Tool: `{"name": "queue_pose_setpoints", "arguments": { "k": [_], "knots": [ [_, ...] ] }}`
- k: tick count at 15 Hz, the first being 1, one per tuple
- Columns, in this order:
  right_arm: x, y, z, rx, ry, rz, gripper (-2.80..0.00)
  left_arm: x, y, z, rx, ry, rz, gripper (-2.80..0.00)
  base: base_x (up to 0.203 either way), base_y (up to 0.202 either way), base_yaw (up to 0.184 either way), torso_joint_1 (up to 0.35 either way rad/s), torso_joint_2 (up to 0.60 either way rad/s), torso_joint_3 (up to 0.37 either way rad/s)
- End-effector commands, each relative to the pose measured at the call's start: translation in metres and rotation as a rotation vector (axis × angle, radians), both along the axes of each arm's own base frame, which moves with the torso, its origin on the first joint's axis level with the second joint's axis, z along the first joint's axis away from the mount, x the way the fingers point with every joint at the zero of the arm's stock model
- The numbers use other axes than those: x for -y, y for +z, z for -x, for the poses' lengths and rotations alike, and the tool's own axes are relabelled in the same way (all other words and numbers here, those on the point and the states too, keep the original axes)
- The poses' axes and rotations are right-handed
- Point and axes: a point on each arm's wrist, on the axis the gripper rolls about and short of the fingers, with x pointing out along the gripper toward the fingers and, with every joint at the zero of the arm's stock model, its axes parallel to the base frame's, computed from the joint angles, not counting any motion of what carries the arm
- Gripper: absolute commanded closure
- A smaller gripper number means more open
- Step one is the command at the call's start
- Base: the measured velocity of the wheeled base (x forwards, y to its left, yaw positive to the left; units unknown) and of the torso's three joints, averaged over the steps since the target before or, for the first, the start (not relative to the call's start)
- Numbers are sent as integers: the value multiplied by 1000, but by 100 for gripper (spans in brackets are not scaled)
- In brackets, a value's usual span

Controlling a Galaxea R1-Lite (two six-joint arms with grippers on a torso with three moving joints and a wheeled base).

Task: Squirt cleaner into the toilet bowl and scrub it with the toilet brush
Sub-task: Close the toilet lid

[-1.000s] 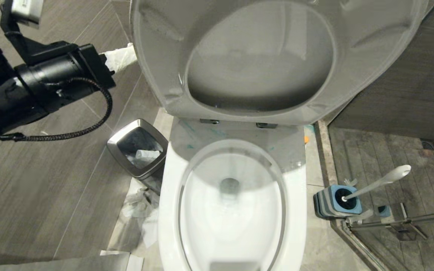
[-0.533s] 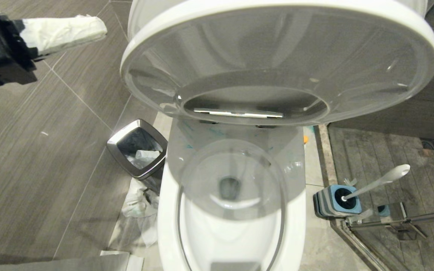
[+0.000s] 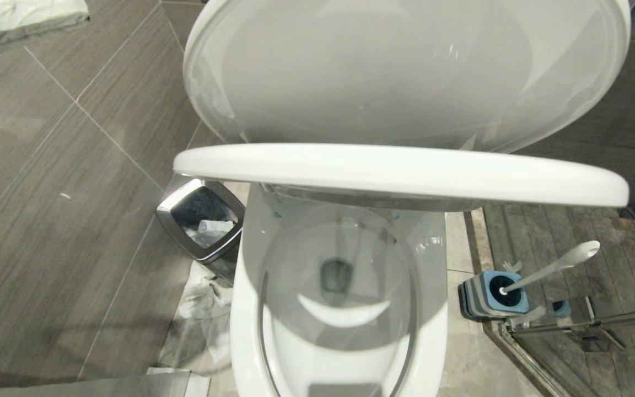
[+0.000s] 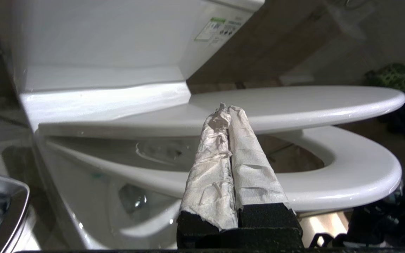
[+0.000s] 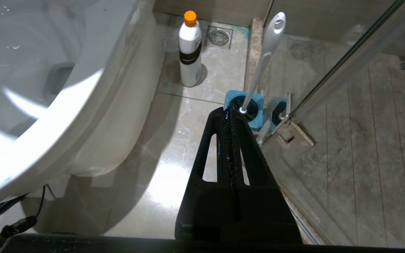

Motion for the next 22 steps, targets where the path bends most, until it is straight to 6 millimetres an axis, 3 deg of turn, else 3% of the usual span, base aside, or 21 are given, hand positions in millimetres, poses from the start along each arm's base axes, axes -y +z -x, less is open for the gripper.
{"name": "queue_pose_setpoints", "arguments": {
  "k": [1, 4, 8, 22],
  "knots": [
    [0, -7, -2, -24, 0, 1, 0, -3, 1, 8, -26, 1, -40, 0, 0, 0, 0, 0, 0, 0],
    [0, -7, -2, -24, 0, 1, 0, -8, 8, 21, -58, 15, -121, 0, 0, 0, 0, 0, 0, 0],
    [0, -7, -2, -24, 0, 1, 0, -10, 7, 24, -46, 67, -152, 0, 0, 0, 0, -1, -1, 18],
    [0, -7, -2, -24, 0, 1, 0, -6, 4, 16, -54, 31, -165, 0, 0, 0, 0, 0, 1, 166]
  ]
}}
